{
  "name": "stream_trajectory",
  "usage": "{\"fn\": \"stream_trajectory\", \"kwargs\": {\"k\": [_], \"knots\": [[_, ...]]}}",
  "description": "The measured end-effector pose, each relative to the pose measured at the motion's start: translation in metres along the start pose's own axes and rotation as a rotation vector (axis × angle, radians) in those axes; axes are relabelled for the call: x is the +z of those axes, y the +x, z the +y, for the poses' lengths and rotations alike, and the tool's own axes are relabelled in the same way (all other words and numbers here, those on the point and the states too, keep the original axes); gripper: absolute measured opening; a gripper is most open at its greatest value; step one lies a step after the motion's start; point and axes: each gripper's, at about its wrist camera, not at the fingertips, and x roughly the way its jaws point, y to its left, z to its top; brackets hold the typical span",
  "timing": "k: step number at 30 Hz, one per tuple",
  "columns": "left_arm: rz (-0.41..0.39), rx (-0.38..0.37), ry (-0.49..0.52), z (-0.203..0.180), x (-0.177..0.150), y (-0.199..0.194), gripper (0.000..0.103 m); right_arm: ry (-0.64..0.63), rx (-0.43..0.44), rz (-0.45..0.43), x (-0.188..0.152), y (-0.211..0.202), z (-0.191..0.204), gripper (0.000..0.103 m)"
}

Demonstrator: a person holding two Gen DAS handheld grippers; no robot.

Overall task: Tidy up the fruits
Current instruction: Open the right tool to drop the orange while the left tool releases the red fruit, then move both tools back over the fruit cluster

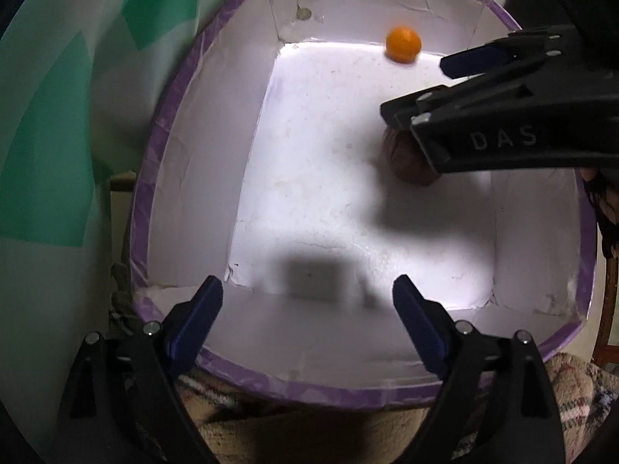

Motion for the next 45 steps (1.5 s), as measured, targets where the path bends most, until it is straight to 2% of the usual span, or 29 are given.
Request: {"fn": "stream_trajectory", "kwargs": {"k": [5, 6, 9, 13, 19, 21, 23, 24, 25, 26, 27, 29, 31, 33, 36, 39, 40, 41, 43, 45], "knots": [[-0.004, -0.013, -0.001, -0.006, 0.004, -0.003, 0.089, -0.015, -0.020, 0.042, -0.005, 0.005, 0.001, 0.073], [-0.003, -0.015, 0.000, -0.009, 0.017, 0.002, 0.089, -0.022, -0.025, 0.052, -0.006, 0.006, 0.002, 0.073], [-0.013, -0.034, 0.000, -0.013, 0.020, -0.002, 0.089, -0.029, -0.055, 0.096, -0.016, 0.012, 0.003, 0.075], [-0.086, -0.073, 0.013, -0.019, 0.020, -0.018, 0.089, -0.076, -0.120, 0.126, -0.030, 0.014, 0.005, 0.073], [-0.282, -0.024, 0.054, -0.024, 0.023, -0.062, 0.089, -0.164, -0.200, 0.167, -0.045, 0.011, 0.023, 0.075], [-0.362, -0.009, 0.044, -0.021, 0.020, -0.086, 0.089, -0.131, -0.146, 0.121, -0.040, -0.006, 0.028, 0.075], [-0.451, 0.001, 0.032, -0.015, 0.014, -0.115, 0.092, -0.128, -0.132, 0.029, -0.028, -0.030, 0.036, 0.075], [-0.495, 0.031, 0.020, -0.012, 0.010, -0.128, 0.097, -0.132, -0.145, -0.013, -0.023, -0.041, 0.042, 0.077], [-0.565, 0.107, -0.006, -0.006, 0.003, -0.149, 0.100, -0.140, -0.166, -0.073, -0.015, -0.056, 0.047, 0.081], [-0.609, 0.148, -0.030, -0.001, -0.003, -0.163, 0.102, -0.143, -0.180, -0.113, -0.010, -0.066, 0.049, 0.084], [-0.642, 0.164, -0.050, 0.005, -0.008, -0.174, 0.102, -0.143, -0.197, -0.171, -0.002, -0.082, 0.052, 0.084], [-0.726, 0.147, -0.124, 0.026, -0.024, -0.207, 0.102, -0.133, -0.208, -0.266, 0.013, -0.108, 0.060, 0.085], [-0.783, 0.149, -0.213, 0.049, -0.042, -0.228, 0.102, -0.123, -0.177, -0.346, 0.022, -0.134, 0.073, 0.087], [-0.804, 0.180, -0.306, 0.071, -0.062, -0.244, 0.102, -0.127, -0.103, -0.411, 0.028, -0.156, 0.090, 0.087], [-0.798, 0.242, -0.490, 0.120, -0.106, -0.262, 0.102, -0.164, 0.062, -0.472, 0.041, -0.179, 0.127, 0.087], [-0.761, 0.300, -0.722, 0.173, -0.162, -0.277, 0.102, -0.209, 0.261, -0.458, 0.053, -0.184, 0.172, 0.087], [-0.735, 0.327, -0.829, 0.202, -0.186, -0.274, 0.102, -0.224, 0.299, -0.438, 0.055, -0.181, 0.187, 0.087], [-0.716, 0.341, -0.888, 0.218, -0.200, -0.274, 0.102, -0.246, 0.336, -0.407, 0.058, -0.176, 0.208, 0.087], [-0.641, 0.383, -1.042, 0.261, -0.238, -0.275, 0.102, -0.290, 0.372, -0.356, 0.061, -0.168, 0.243, 0.087], [-0.607, 0.412, -1.138, 0.289, -0.275, -0.278, 0.102, -0.364, 0.357, -0.313, 0.060, -0.161, 0.292, 0.087]]}}
